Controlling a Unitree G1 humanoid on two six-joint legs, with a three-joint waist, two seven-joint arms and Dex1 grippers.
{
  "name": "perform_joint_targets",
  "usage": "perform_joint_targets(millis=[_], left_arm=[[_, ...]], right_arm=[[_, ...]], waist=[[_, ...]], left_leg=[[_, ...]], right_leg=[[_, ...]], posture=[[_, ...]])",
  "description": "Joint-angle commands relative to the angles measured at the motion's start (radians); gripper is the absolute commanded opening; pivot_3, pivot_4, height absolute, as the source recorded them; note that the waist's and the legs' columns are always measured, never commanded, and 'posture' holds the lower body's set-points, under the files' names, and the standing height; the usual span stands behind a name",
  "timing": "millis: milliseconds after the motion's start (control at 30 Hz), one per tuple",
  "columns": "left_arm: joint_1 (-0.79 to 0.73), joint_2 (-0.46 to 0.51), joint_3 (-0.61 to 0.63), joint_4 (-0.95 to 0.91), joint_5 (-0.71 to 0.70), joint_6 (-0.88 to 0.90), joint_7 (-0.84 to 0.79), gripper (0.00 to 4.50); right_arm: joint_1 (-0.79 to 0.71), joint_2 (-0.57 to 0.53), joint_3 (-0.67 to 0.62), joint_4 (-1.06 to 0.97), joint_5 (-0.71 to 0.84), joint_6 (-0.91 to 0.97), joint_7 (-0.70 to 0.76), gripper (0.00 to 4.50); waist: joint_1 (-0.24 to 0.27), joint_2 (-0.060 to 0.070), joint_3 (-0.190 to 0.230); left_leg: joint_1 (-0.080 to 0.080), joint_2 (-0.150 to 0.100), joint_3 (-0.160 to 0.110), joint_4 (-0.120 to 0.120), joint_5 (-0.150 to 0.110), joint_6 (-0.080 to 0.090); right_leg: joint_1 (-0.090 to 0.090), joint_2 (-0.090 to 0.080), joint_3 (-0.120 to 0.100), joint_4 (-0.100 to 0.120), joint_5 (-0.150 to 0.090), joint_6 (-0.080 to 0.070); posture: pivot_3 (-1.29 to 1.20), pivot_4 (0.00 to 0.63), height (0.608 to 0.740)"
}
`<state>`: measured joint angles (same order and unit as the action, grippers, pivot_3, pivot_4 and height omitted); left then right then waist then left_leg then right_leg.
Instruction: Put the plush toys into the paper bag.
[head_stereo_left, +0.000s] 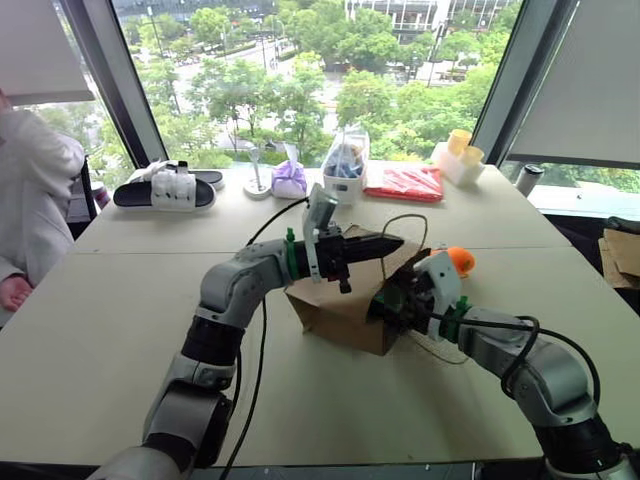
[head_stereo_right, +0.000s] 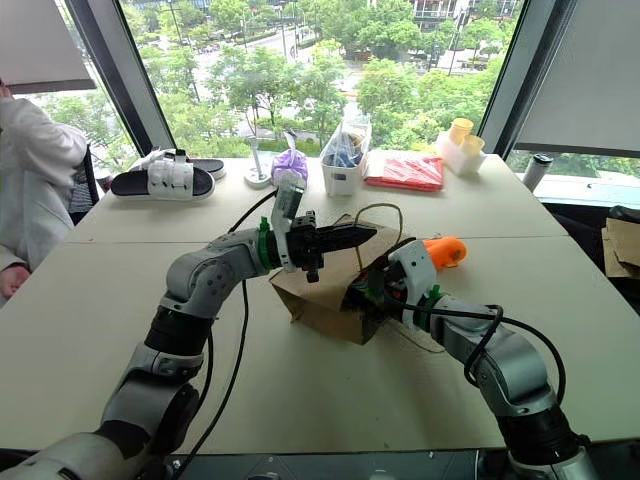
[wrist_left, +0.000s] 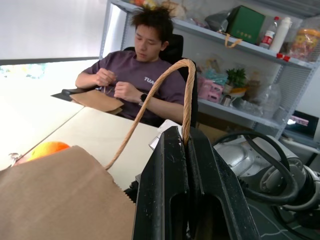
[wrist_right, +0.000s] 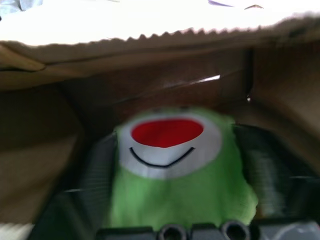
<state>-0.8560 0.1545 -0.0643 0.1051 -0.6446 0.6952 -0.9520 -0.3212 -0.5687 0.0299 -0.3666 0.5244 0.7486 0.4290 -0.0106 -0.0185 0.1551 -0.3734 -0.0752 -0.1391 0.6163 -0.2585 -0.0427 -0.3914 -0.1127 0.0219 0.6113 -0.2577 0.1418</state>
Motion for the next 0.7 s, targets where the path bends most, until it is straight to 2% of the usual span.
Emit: perform_joint_targets(millis=[33, 167, 300, 367, 467, 567, 700], left_arm=[[-0.005, 0.008, 0.028, -0.011, -0.009, -0.011, 0.014, 0.00], [0.004, 0.031, 0.057, 0.012, -0.010, -0.015, 0.026, 0.00], [0.003, 0.029, 0.058, 0.013, -0.011, -0.016, 0.029, 0.00], [0.005, 0.026, 0.056, 0.012, -0.010, -0.015, 0.030, 0.00], [0.013, 0.025, 0.051, 0.012, -0.006, -0.015, 0.029, 0.00], [0.013, 0.025, 0.053, 0.020, -0.002, -0.019, 0.031, 0.00], [0.007, 0.020, 0.059, 0.017, 0.000, -0.026, 0.045, 0.00]], right_arm=[[0.030, -0.007, -0.097, -0.087, 0.045, 0.010, 0.009, 4.44], [0.106, 0.017, -0.390, -0.173, 0.264, 0.058, -0.035, 4.44], [0.104, 0.038, -0.532, -0.118, 0.346, 0.052, -0.098, 4.44], [0.063, 0.037, -0.514, -0.036, 0.259, 0.019, -0.156, 4.44], [-0.042, 0.038, -0.394, 0.136, 0.065, -0.031, -0.260, 4.44], [-0.204, 0.110, -0.335, 0.383, -0.069, -0.097, -0.390, 4.44], [-0.377, 0.190, -0.310, 0.712, -0.178, -0.182, -0.486, 4.44]], waist=[[0.000, 0.000, 0.000], [0.005, 0.000, 0.000], [0.002, 0.000, 0.000], [-0.001, 0.000, 0.000], [-0.007, 0.000, 0.000], [-0.011, 0.001, 0.000], [-0.006, 0.001, -0.001]], left_leg=[[0.000, 0.000, 0.000, 0.000, 0.000, 0.000], [-0.001, 0.000, -0.001, 0.000, 0.000, 0.000], [0.000, 0.000, 0.000, 0.000, 0.000, 0.000], [0.001, 0.000, 0.000, 0.000, 0.000, 0.000], [0.001, 0.000, 0.002, 0.000, 0.000, 0.000], [0.002, 0.001, 0.003, -0.001, 0.000, 0.000], [0.000, 0.001, 0.003, -0.001, 0.002, -0.003]], right_leg=[[0.000, 0.000, 0.000, 0.000, 0.000, 0.000], [0.000, 0.000, 0.000, 0.000, 0.000, 0.000], [0.001, 0.000, 0.000, 0.000, 0.000, 0.000], [0.001, 0.000, 0.000, 0.000, 0.000, 0.000], [0.000, 0.000, 0.001, 0.001, 0.000, -0.001], [-0.001, 0.000, 0.001, 0.002, 0.001, -0.001], [-0.003, 0.000, 0.001, 0.002, 0.001, -0.002]], posture=[[0.00, 0.150, 0.740], [0.00, 0.150, 0.740], [0.00, 0.150, 0.740], [0.00, 0.150, 0.740], [0.00, 0.150, 0.740], [0.00, 0.150, 0.740], [0.00, 0.150, 0.740]])
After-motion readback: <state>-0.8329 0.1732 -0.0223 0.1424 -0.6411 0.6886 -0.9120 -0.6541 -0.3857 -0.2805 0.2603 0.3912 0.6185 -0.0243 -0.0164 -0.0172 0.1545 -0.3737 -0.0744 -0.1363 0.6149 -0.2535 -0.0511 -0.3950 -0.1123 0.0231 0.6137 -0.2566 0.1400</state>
